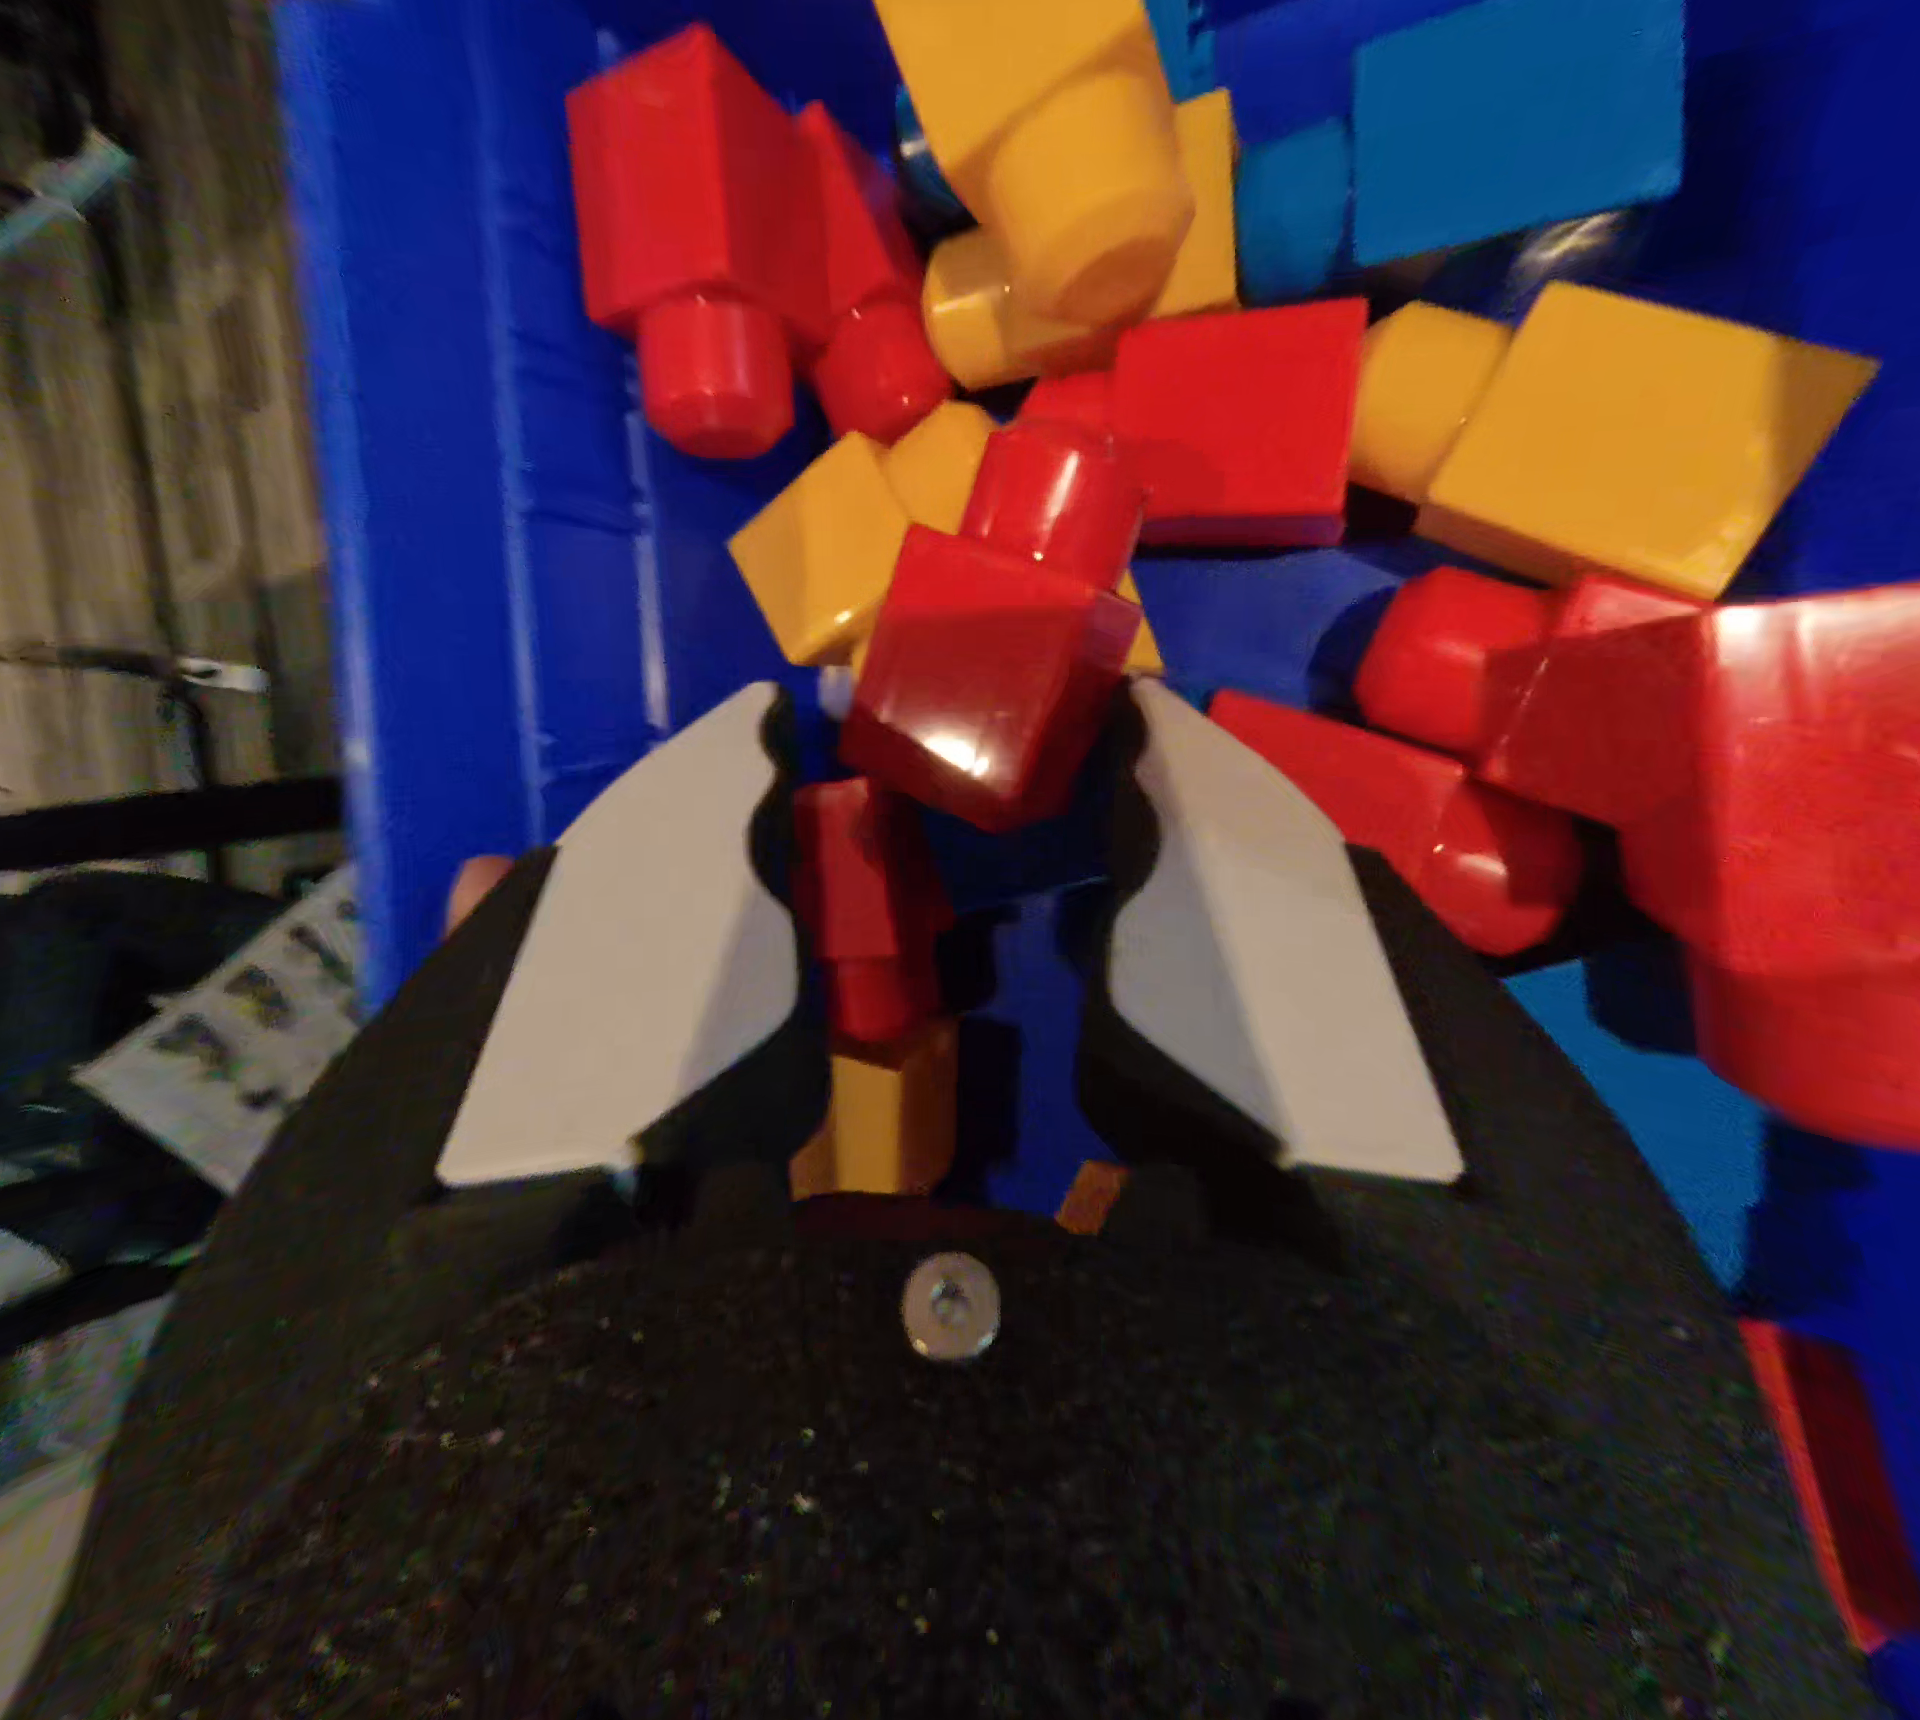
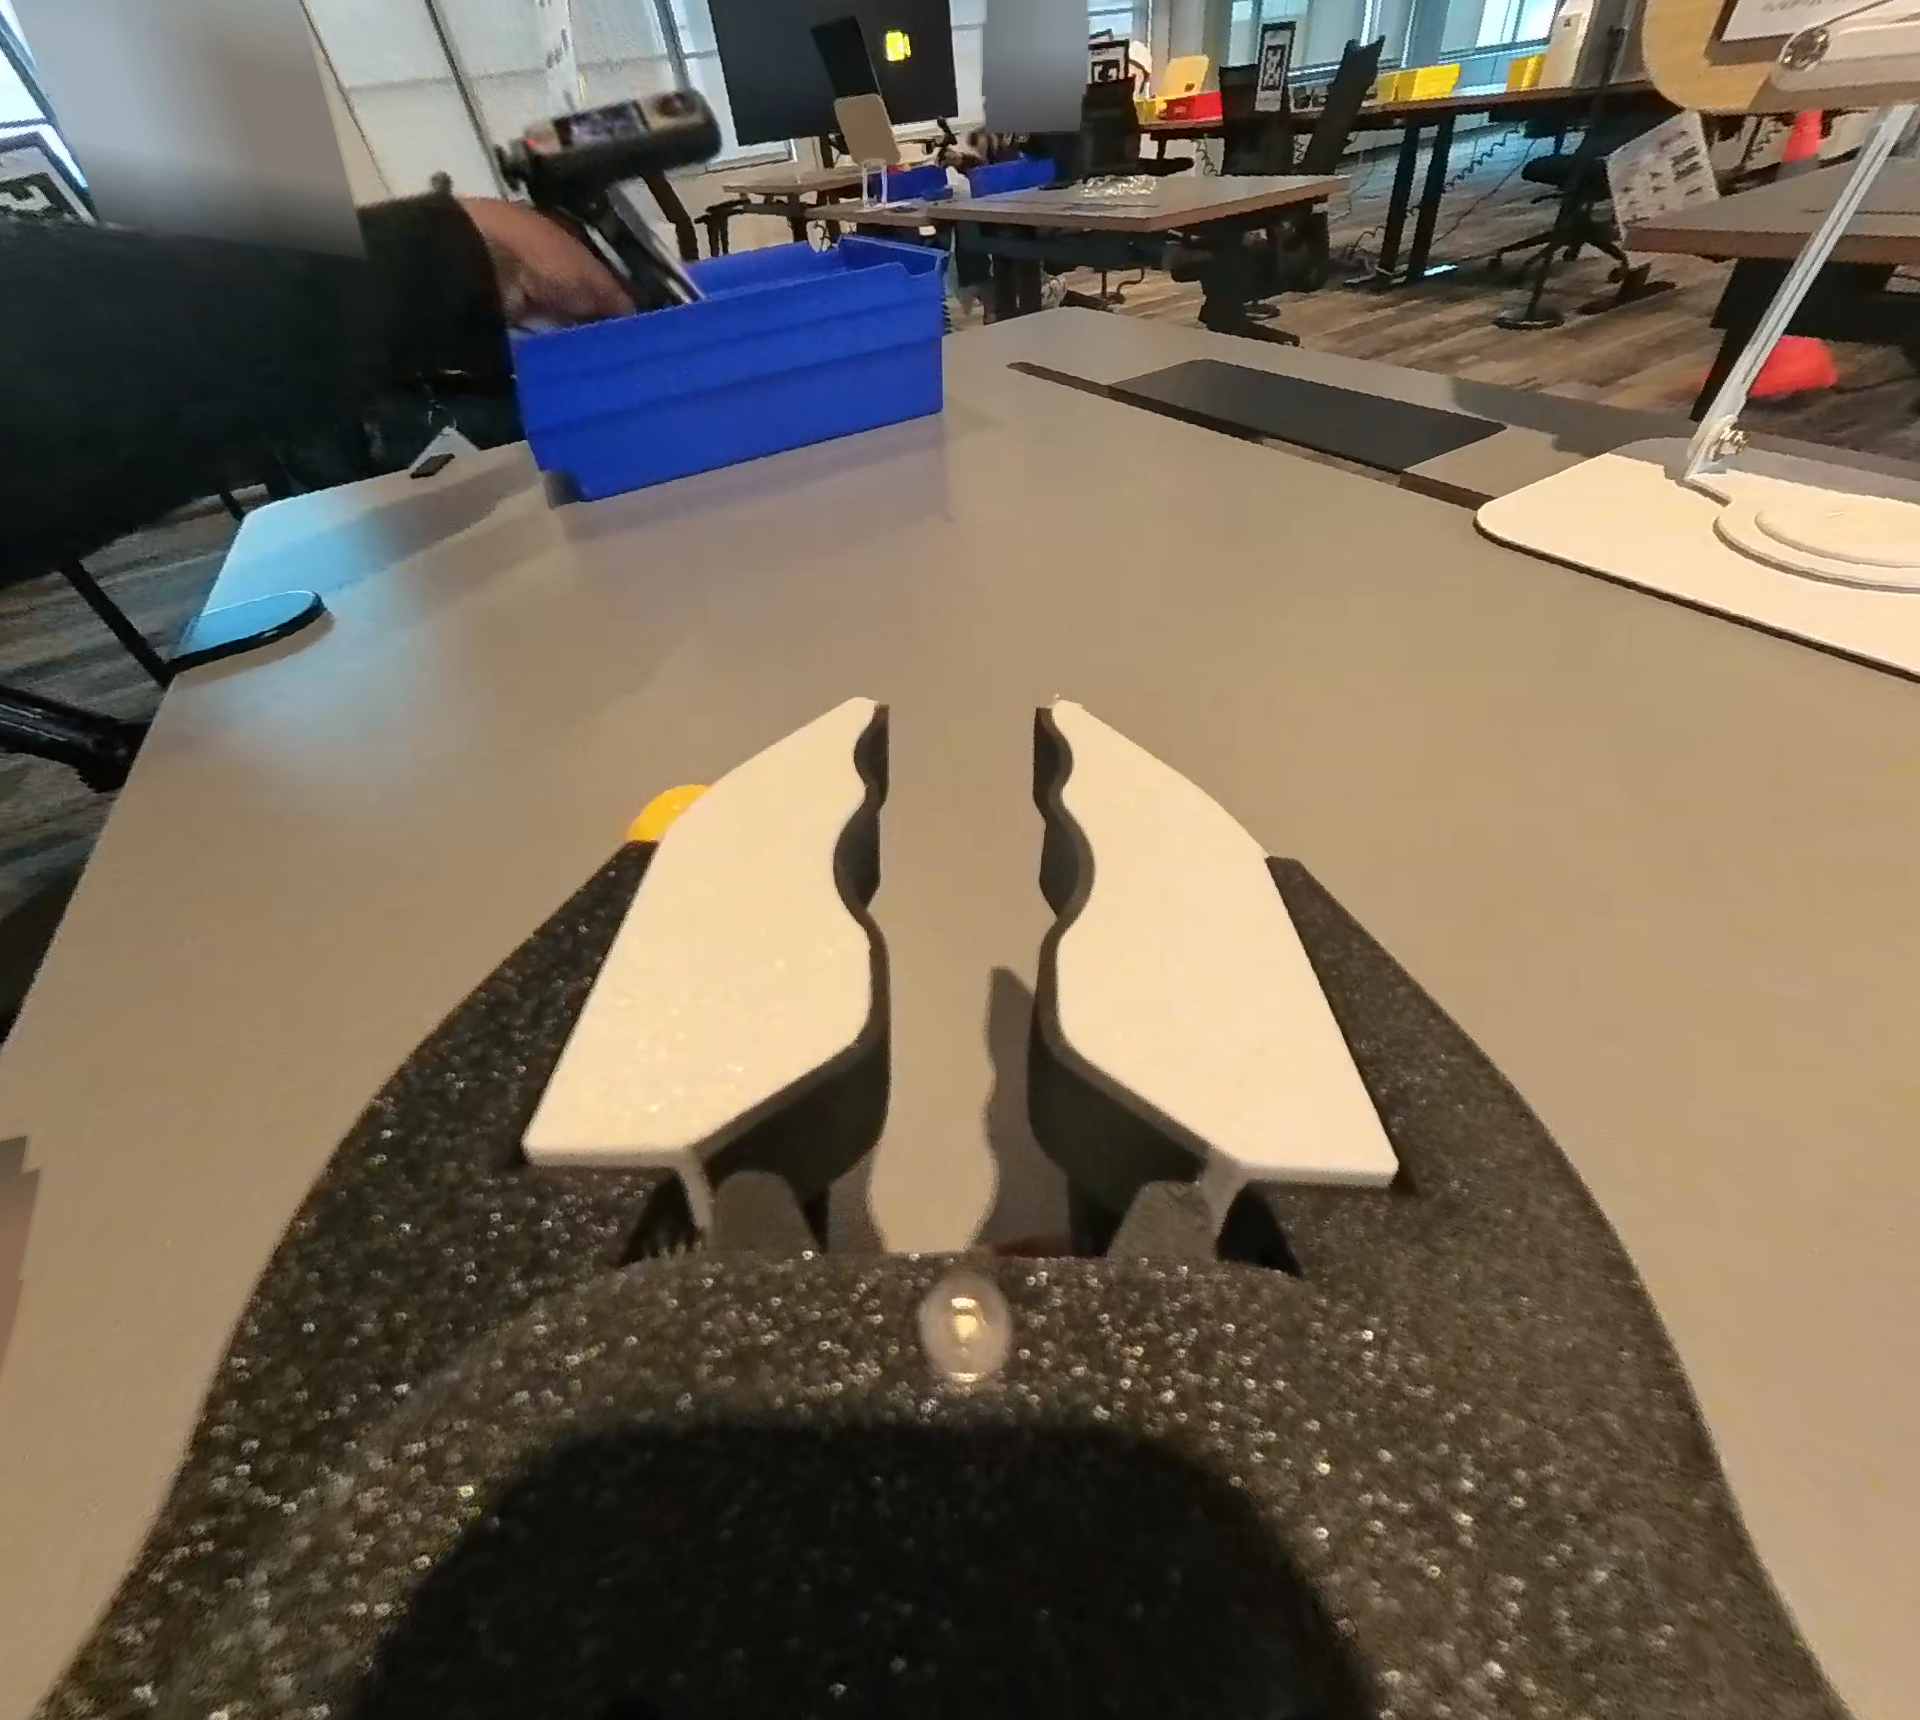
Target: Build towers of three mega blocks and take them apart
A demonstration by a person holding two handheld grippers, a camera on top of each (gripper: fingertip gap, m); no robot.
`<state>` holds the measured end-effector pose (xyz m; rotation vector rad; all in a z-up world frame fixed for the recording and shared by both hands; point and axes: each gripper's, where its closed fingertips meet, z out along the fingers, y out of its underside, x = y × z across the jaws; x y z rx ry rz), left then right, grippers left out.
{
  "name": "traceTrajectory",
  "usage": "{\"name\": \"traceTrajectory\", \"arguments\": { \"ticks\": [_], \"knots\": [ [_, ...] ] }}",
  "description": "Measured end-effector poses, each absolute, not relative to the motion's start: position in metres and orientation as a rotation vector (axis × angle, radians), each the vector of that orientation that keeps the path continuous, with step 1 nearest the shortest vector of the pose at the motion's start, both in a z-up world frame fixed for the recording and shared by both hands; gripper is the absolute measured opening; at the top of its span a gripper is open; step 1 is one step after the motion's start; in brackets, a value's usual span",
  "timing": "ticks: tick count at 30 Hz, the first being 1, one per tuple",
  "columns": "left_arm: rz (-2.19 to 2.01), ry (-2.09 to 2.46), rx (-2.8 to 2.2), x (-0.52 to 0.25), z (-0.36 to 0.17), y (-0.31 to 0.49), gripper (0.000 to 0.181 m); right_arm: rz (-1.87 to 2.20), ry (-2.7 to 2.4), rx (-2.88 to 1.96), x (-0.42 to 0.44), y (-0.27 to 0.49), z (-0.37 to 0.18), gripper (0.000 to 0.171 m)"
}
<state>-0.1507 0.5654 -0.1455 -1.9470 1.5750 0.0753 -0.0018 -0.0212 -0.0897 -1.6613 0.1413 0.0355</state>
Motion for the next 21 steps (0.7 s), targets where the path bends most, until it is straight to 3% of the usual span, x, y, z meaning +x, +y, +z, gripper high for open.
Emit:
{"name": "traceTrajectory", "arguments": {
  "ticks": [5, 10, 16, 21],
  "knots": [
    [-0.112, 1.444, -1.980, -0.144, -0.144, 0.559, 0.047, 0.034, 0.151, -1.655, -0.001, -0.022, -0.089, 0.027],
    [-0.370, 1.323, -1.711, -0.119, -0.073, 0.509, 0.047, -0.023, 0.145, -1.640, 0.005, -0.023, -0.087, 0.026],
    [-0.820, 1.410, -1.165, -0.058, 0.015, 0.326, 0.046, -0.138, 0.067, -1.554, 0.014, -0.004, -0.041, 0.028],
    [-1.314, 1.483, -0.826, -0.018, 0.023, 0.151, 0.046, -0.064, -0.016, -1.437, 0.010, 0.024, 0.013, 0.036]
  ]
}}
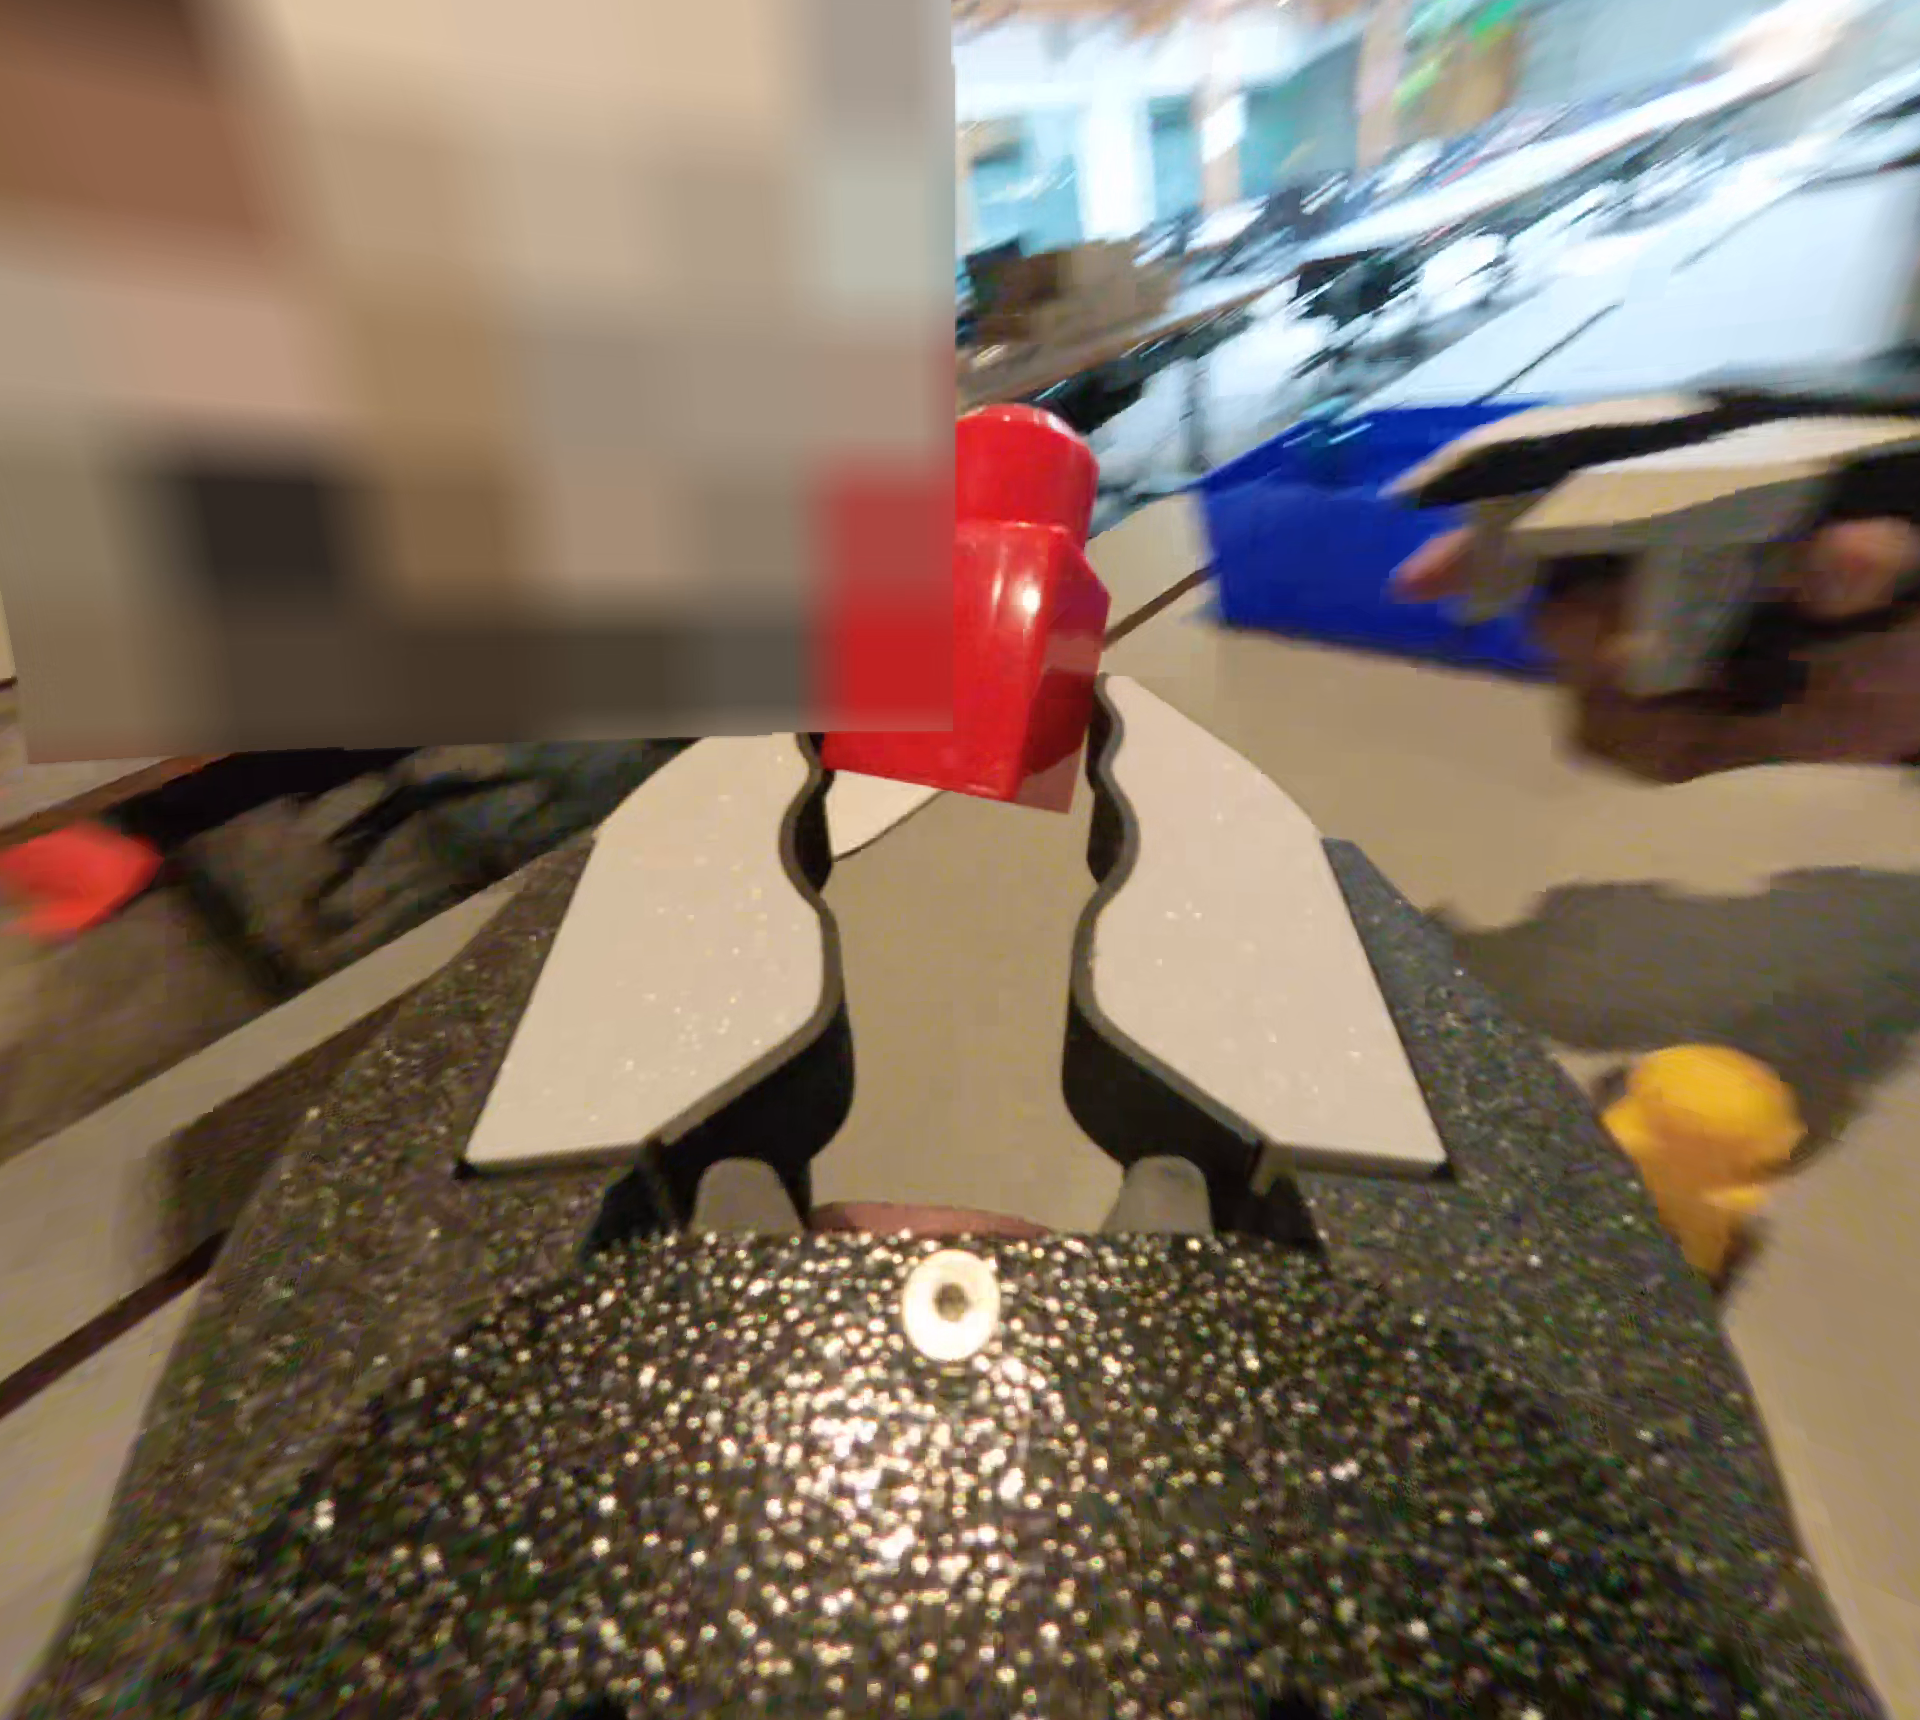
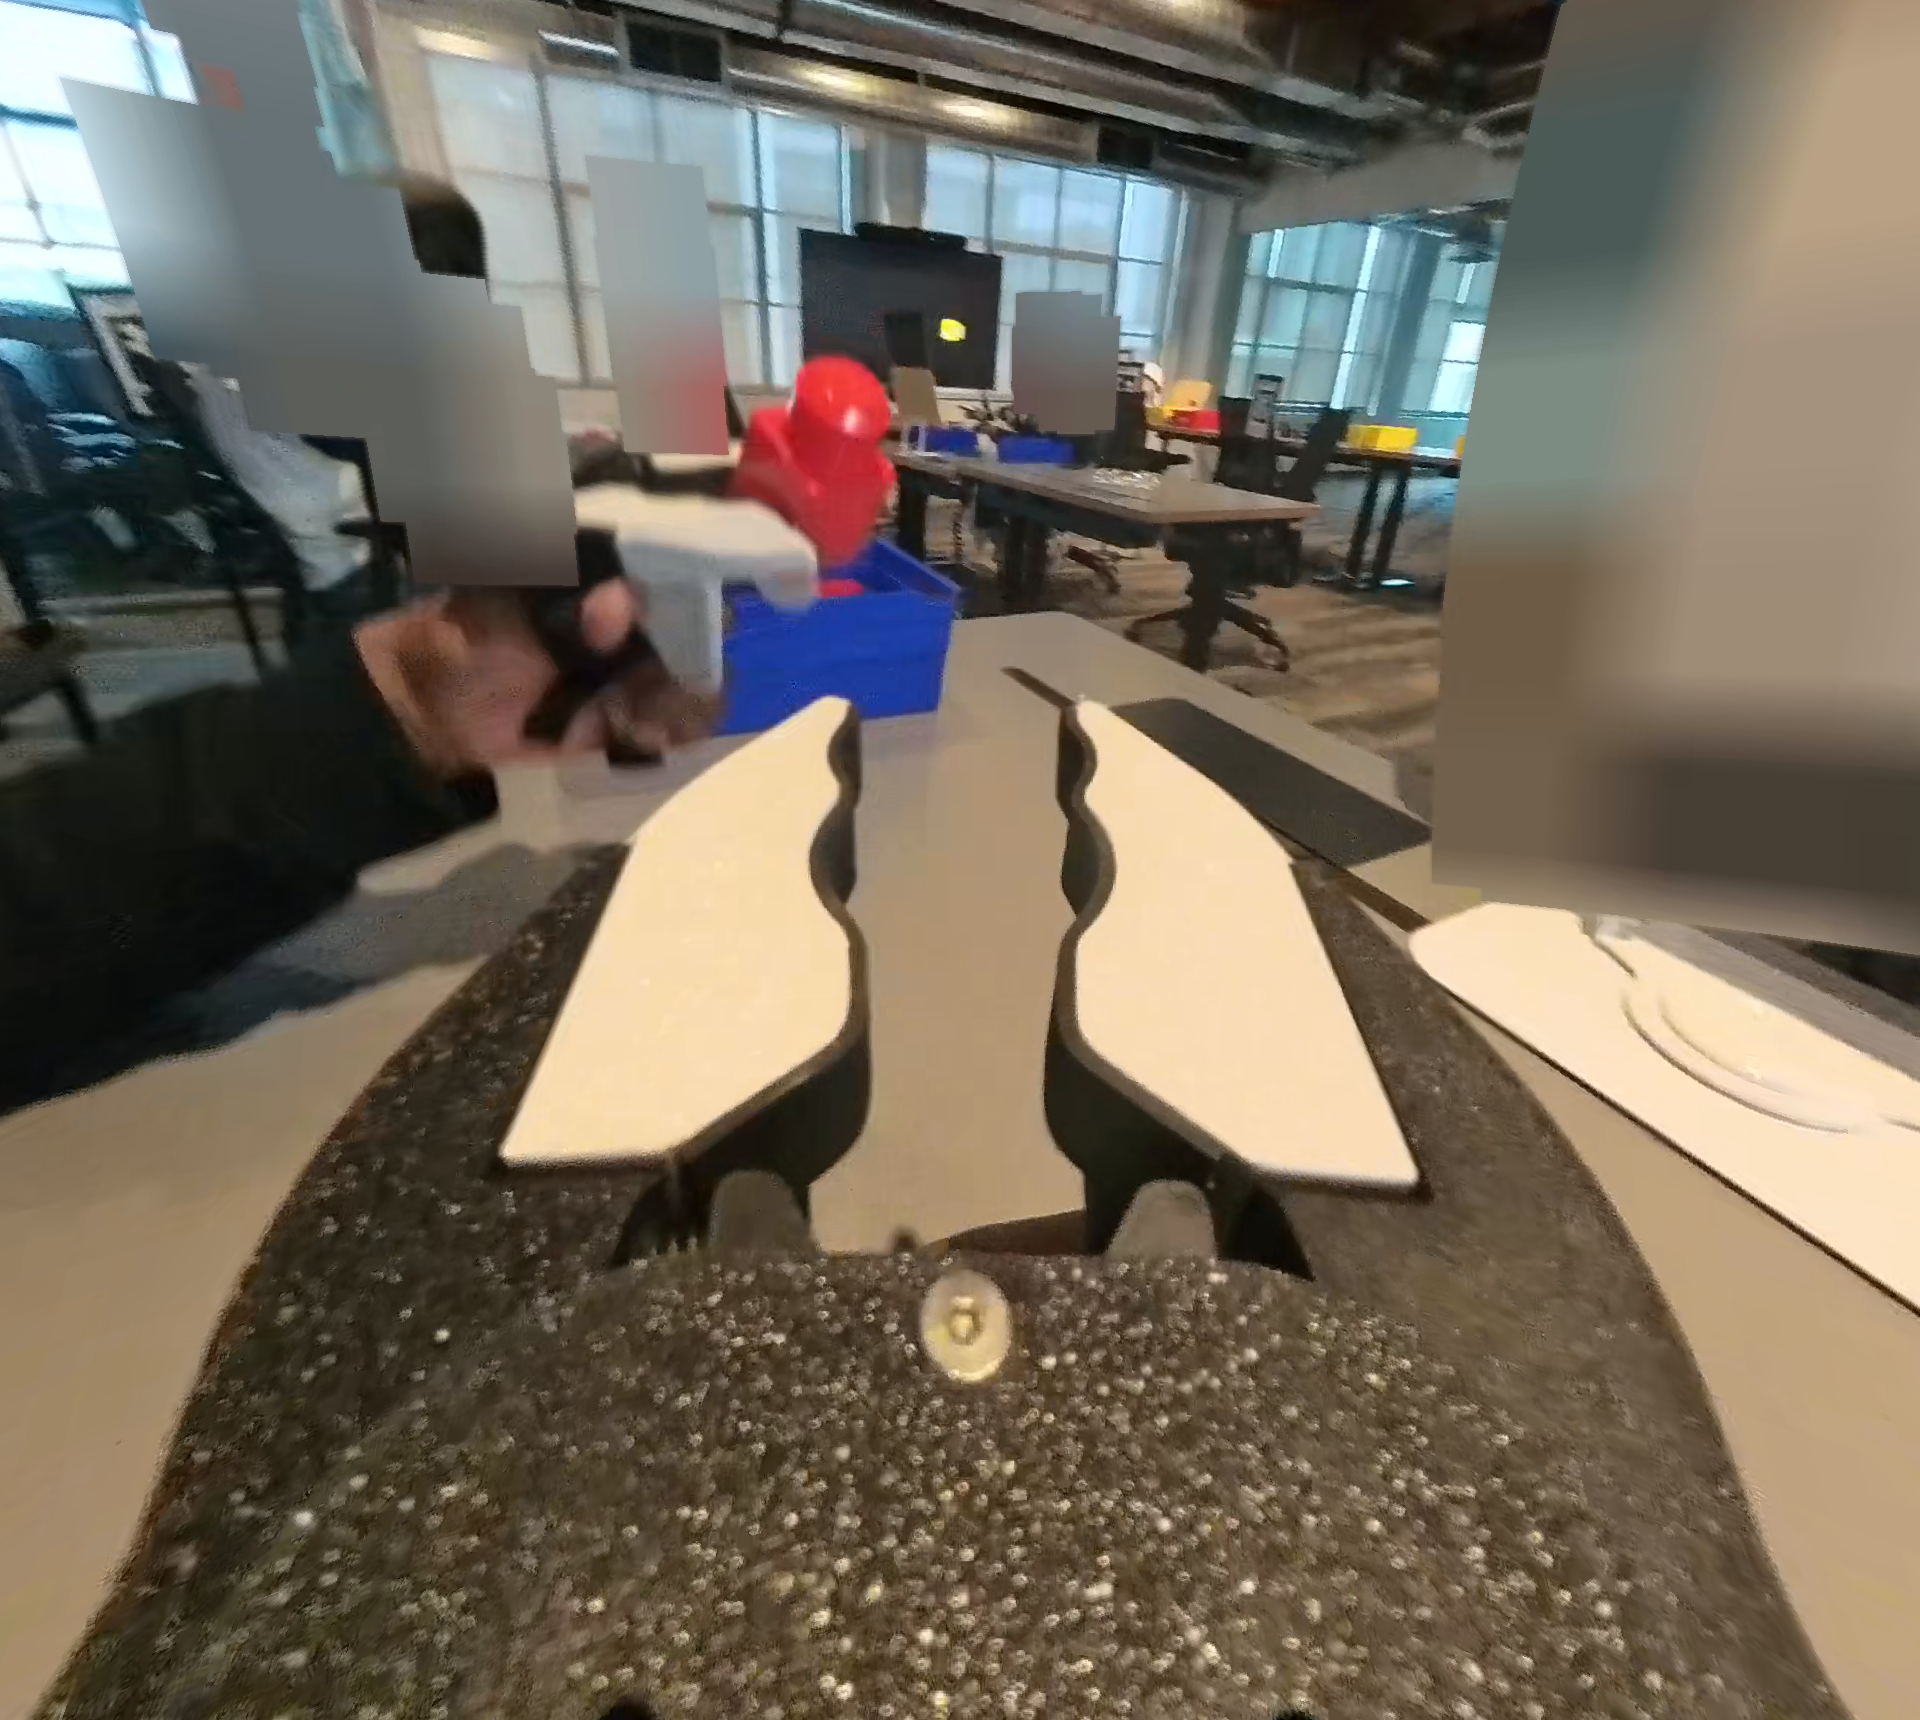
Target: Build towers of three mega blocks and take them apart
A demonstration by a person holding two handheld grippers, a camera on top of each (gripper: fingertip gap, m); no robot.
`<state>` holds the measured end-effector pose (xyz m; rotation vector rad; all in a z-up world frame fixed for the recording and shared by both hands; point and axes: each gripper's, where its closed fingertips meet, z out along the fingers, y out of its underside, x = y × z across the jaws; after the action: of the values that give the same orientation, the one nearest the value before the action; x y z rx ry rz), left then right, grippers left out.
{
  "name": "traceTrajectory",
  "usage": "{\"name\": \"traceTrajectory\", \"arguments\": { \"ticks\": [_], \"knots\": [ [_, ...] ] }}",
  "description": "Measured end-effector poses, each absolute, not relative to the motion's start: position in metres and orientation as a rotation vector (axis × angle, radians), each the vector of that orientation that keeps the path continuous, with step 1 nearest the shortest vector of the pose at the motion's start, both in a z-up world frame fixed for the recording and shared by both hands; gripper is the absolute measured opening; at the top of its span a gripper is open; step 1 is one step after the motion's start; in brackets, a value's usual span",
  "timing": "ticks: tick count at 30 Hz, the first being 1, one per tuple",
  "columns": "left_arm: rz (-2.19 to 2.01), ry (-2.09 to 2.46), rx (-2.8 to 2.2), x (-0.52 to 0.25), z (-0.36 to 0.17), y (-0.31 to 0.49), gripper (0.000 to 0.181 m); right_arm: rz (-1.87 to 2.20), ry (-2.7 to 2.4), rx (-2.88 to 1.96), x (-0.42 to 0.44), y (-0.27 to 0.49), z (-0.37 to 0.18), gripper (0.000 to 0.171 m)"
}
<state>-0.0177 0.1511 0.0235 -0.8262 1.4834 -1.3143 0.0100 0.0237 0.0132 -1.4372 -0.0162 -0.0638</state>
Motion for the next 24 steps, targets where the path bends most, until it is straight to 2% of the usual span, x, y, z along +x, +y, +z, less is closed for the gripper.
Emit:
{"name": "traceTrajectory", "arguments": {
  "ticks": [3, 7, 16, 20, 24],
  "knots": [
    [-1.672, 1.546, -0.759, -0.009, -0.004, 0.072, 0.046, 0.060, 0.012, -1.355, 0.009, 0.022, 0.009, 0.038],
    [-1.817, 1.699, -0.695, -0.014, -0.030, 0.020, 0.046, 0.219, 0.026, -1.297, 0.002, 0.004, -0.002, 0.040],
    [-1.859, 1.796, -0.709, -0.018, -0.047, 0.010, 0.046, 0.334, -0.077, -1.376, -0.023, 0.011, -0.016, 0.049],
    [-1.830, 1.888, -0.664, -0.024, -0.053, 0.000, 0.046, 0.321, -0.119, -1.403, -0.035, 0.018, -0.022, 0.035],
    [-1.798, 1.955, -0.666, -0.026, -0.060, 0.003, 0.047, 0.226, -0.154, -1.481, -0.039, 0.022, -0.027, 0.034]
  ]
}}
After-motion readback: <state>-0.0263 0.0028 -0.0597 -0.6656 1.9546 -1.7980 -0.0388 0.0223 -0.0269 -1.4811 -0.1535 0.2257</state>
